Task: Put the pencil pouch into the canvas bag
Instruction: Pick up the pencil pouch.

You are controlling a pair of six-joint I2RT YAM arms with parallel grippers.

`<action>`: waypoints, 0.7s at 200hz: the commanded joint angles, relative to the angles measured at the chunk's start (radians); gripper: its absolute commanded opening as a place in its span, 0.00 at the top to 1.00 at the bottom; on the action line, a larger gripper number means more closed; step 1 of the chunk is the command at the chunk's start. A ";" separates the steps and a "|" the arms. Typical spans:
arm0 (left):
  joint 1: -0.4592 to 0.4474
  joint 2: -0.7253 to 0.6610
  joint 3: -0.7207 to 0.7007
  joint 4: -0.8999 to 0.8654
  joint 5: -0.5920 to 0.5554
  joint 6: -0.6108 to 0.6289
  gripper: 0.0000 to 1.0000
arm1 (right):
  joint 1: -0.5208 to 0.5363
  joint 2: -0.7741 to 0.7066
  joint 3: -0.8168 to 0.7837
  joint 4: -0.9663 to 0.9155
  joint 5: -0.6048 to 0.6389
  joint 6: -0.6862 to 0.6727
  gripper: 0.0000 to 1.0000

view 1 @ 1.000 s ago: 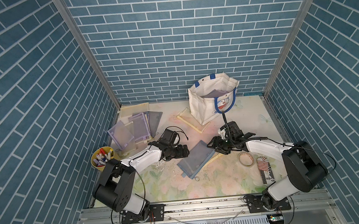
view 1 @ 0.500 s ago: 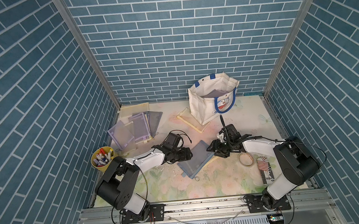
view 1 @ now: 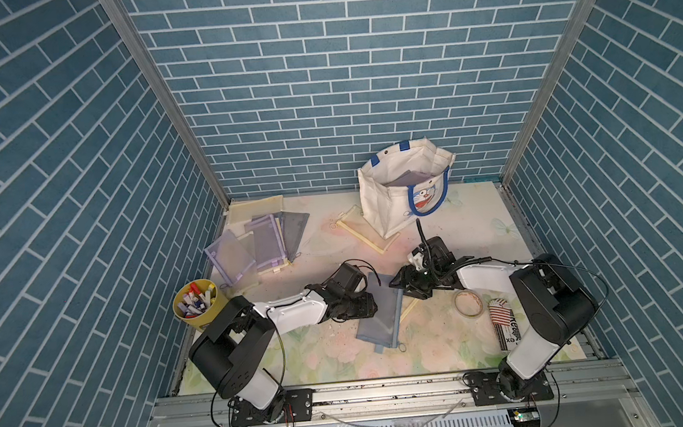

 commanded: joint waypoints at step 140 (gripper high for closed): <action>-0.012 -0.030 -0.108 0.299 0.005 -0.193 0.66 | 0.030 -0.022 -0.110 0.270 -0.121 0.109 0.90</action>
